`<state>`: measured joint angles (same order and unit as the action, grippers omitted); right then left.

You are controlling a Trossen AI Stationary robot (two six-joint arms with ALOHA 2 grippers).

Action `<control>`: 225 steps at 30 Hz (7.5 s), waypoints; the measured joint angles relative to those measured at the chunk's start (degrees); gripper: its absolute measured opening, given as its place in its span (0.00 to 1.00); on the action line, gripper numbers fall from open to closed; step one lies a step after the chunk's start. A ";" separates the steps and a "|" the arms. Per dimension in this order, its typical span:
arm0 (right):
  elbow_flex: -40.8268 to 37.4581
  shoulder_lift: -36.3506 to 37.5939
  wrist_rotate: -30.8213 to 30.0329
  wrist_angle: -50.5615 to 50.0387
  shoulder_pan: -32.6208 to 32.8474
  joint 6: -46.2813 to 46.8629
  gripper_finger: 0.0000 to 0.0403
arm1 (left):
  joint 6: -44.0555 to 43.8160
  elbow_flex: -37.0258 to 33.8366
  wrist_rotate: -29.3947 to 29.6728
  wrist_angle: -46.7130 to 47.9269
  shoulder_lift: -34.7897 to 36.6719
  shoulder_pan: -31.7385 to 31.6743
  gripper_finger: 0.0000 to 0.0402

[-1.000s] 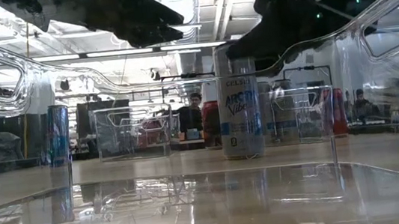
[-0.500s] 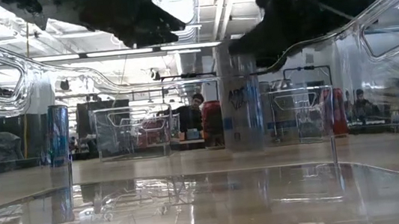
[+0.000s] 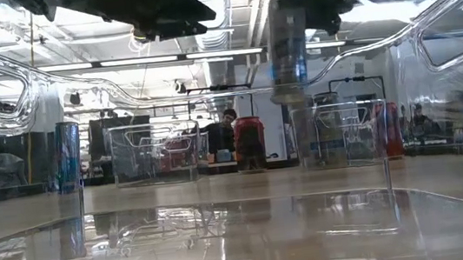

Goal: Sort soda cans
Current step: Put the top white-blue soda can into the top right transparent bin, then put the white-blue soda can into the top right transparent bin

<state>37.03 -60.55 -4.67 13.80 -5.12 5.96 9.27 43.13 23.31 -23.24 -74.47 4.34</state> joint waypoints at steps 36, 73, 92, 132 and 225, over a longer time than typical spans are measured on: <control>-6.44 -10.08 5.02 10.50 -27.05 -2.13 0.58 | -5.45 0.01 0.04 6.98 -0.69 -5.72 0.93; -6.36 -16.35 6.29 13.58 -29.42 -1.49 0.76 | -6.09 -0.02 0.04 7.91 -0.69 -5.73 0.93; -6.36 -16.35 6.27 13.18 -29.51 -0.42 0.76 | -6.40 -0.02 0.02 8.03 -0.69 -5.73 0.93; -6.36 -14.62 8.84 13.97 -31.28 1.50 0.97 | -6.53 -0.04 -1.79 8.85 -0.58 -5.11 0.93; -6.36 3.54 7.60 6.16 -14.52 2.58 0.95 | -59.29 7.43 -17.49 109.47 23.10 20.52 0.93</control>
<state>30.68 -57.01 2.93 19.96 -19.64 8.54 -50.02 50.56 5.82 86.23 -51.37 24.86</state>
